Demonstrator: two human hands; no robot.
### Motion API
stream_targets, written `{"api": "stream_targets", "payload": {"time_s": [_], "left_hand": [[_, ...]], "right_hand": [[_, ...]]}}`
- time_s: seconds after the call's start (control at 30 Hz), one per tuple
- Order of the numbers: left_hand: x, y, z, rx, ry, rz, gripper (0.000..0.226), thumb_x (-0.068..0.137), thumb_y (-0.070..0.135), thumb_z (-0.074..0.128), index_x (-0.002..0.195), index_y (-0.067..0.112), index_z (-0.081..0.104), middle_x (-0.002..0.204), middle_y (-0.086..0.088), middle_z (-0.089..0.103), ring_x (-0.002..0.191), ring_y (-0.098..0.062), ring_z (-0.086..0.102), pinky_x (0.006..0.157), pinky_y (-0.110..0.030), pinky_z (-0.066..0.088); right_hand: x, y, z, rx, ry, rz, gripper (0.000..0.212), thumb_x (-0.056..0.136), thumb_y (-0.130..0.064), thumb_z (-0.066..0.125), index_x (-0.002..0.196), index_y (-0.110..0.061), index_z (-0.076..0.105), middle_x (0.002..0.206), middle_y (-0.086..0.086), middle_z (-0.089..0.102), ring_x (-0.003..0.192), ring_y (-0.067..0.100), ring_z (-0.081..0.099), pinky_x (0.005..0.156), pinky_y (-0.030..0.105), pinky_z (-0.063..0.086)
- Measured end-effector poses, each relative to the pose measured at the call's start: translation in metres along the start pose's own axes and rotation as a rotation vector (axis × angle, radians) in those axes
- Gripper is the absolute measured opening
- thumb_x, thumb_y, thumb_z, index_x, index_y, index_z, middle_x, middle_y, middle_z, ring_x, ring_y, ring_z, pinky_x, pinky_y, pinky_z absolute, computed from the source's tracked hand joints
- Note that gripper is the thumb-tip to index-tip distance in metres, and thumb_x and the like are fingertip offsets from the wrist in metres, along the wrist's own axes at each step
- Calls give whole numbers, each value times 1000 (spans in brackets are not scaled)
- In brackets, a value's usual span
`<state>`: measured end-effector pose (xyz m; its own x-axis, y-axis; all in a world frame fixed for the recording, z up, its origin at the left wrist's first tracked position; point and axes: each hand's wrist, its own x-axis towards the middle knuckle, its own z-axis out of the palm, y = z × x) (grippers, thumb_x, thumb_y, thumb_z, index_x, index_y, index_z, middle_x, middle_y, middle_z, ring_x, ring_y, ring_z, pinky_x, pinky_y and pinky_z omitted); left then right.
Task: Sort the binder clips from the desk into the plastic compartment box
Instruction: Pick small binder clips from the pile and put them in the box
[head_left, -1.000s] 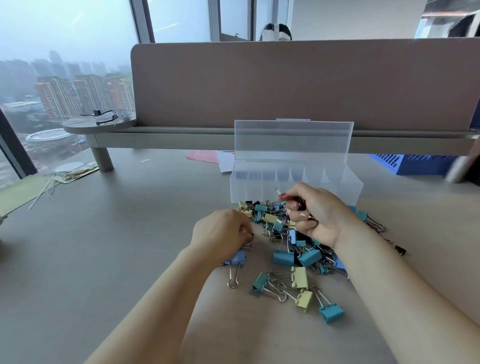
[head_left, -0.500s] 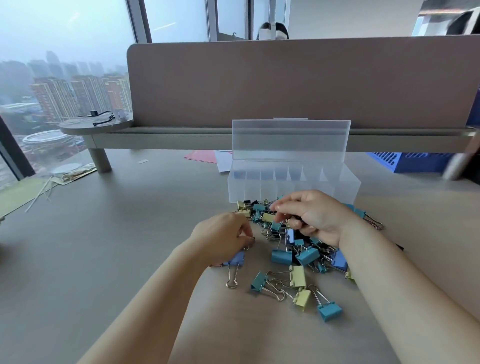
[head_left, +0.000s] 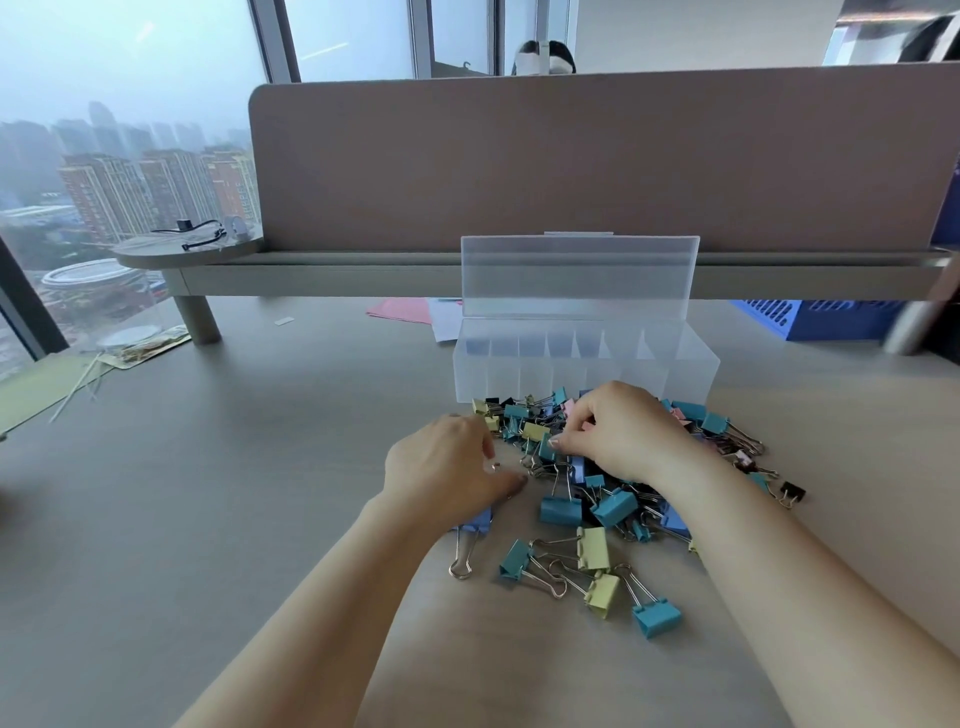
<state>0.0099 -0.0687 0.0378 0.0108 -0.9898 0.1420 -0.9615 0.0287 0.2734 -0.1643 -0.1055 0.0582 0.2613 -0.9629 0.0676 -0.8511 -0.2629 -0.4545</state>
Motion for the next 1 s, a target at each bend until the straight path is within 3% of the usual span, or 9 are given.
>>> {"api": "stream_targets", "payload": {"time_s": [0.1, 0.17, 0.23, 0.3, 0.37, 0.5, 0.63, 0.83, 1.0], "left_hand": [[0, 2, -1, 58, 10, -42, 38, 80, 57, 59, 95, 22, 59, 101, 6, 60, 95, -20, 58, 68, -26, 43], [-1, 3, 0, 68, -6, -59, 38, 81, 57, 58, 95, 22, 60, 97, 5, 62, 93, -20, 60, 69, -27, 46], [0, 2, 2, 69, 3, -67, 32, 82, 52, 57, 94, 22, 61, 96, 5, 63, 91, -20, 60, 68, -27, 47], [1, 2, 3, 58, 17, -70, 26, 82, 45, 57, 92, 22, 62, 96, 4, 63, 91, -21, 60, 65, -26, 45], [1, 2, 3, 26, 13, -76, 23, 82, 42, 59, 91, 22, 63, 95, 4, 63, 90, -21, 59, 64, -26, 43], [2, 1, -2, -90, 20, -105, 17, 81, 38, 61, 86, 22, 63, 85, 5, 61, 82, -19, 58, 58, -25, 40], [7, 1, -8, -499, 5, -146, 26, 84, 33, 63, 73, 11, 57, 61, -4, 44, 52, -18, 36, 50, -23, 29], [9, 1, -21, -1599, -336, -366, 27, 90, 27, 61, 71, 15, 45, 58, 5, 35, 44, -7, 26, 35, -13, 18], [12, -2, -21, -1947, -483, -490, 21, 89, 28, 56, 75, 13, 49, 57, 5, 40, 41, -5, 34, 32, -12, 30]], "right_hand": [[0, 0, -1, -20, -35, -7, 24, 82, -38, 72, 74, -15, 73, 96, 4, 72, 79, 20, 64, 62, 24, 43], [0, 0, -1, -20, -72, -9, 27, 81, -41, 72, 74, -15, 72, 111, 9, 70, 86, 20, 66, 62, 24, 42], [0, 0, 0, -19, -105, -15, 25, 81, -40, 72, 75, -16, 72, 120, 11, 66, 103, 21, 65, 73, 29, 49], [-1, -2, -1, -16, -117, -32, 17, 82, -34, 73, 78, -18, 73, 118, 5, 68, 111, 20, 62, 85, 33, 50], [-2, -5, -2, 2, -113, -71, 5, 83, -27, 72, 84, -22, 74, 105, -9, 67, 102, 12, 60, 83, 27, 46], [-5, -9, -1, 21, -149, -137, 18, 89, -19, 64, 99, -29, 74, 103, -17, 63, 97, 6, 58, 81, 21, 44], [-6, -8, 1, -57, -43, -111, 21, 93, -20, 58, 106, -29, 72, 118, -13, 65, 103, 10, 59, 83, 23, 43], [-5, -10, 3, -78, -59, -123, 13, 87, -21, 64, 89, -30, 73, 61, -20, 46, 54, -1, 43, 49, 20, 30], [-3, -10, 9, -91, -98, -141, 14, 86, -28, 67, 99, -30, 73, 73, -18, 49, 61, 0, 42, 51, 21, 29]]}}
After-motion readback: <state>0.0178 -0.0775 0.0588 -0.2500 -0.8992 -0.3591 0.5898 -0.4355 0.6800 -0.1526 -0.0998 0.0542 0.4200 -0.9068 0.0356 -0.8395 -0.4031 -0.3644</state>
